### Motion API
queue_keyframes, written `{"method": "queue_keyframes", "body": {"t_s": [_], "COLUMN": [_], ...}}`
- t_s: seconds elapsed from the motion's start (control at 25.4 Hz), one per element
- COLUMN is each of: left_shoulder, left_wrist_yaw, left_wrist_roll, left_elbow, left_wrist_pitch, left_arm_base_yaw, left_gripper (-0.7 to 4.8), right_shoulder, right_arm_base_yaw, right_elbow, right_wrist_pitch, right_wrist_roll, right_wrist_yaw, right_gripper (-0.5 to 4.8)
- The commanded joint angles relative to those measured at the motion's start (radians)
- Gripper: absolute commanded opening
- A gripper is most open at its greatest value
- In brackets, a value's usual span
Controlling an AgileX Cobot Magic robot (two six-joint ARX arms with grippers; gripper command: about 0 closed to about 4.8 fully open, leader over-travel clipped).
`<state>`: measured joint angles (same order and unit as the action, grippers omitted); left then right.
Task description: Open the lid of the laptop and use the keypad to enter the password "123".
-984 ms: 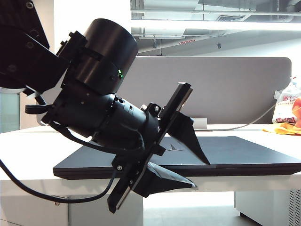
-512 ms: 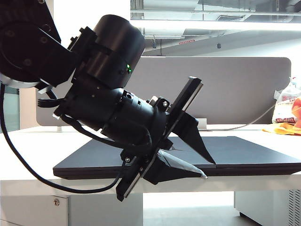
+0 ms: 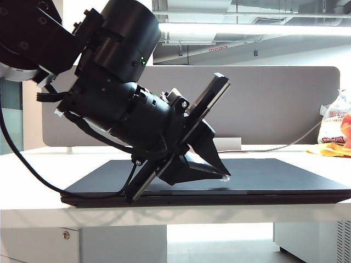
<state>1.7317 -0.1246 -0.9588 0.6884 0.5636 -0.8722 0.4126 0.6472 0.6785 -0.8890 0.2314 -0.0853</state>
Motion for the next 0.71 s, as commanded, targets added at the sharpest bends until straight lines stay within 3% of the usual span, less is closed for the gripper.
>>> {"method": "queue_keyframes", "body": {"t_s": [0.04, 0.28, 0.39, 0.43, 0.55, 0.59, 0.71], "left_shoulder": [-0.010, -0.010, -0.010, -0.010, -0.010, -0.010, -0.010], "left_wrist_yaw": [-0.006, -0.002, -0.003, 0.000, 0.026, 0.047, 0.084], "left_wrist_roll": [0.026, 0.003, -0.010, -0.016, -0.073, -0.133, -0.206], "left_elbow": [0.008, 0.007, 0.007, 0.007, 0.006, 0.005, 0.005], "left_wrist_pitch": [0.006, -0.004, -0.027, -0.045, -0.087, -0.083, -0.026], "left_arm_base_yaw": [-0.016, -0.042, -0.052, -0.062, -0.074, -0.077, -0.077], "left_gripper": [0.11, 0.13, 0.43, 1.16, 2.05, 2.43, 2.52], "right_shoulder": [0.001, 0.002, 0.002, 0.002, 0.003, 0.006, 0.022], "right_arm_base_yaw": [0.000, 0.000, 0.000, 0.000, 0.000, 0.000, 0.000], "right_elbow": [0.003, 0.003, 0.003, 0.003, 0.002, 0.001, -0.006], "right_wrist_pitch": [0.010, 0.010, 0.010, 0.010, 0.011, 0.013, 0.026], "right_wrist_roll": [0.000, 0.001, 0.001, 0.001, 0.001, 0.001, 0.000], "right_wrist_yaw": [-0.003, -0.003, -0.003, -0.005, -0.010, -0.010, -0.010], "right_gripper": [-0.05, -0.06, -0.05, -0.05, -0.06, -0.06, -0.05]}}
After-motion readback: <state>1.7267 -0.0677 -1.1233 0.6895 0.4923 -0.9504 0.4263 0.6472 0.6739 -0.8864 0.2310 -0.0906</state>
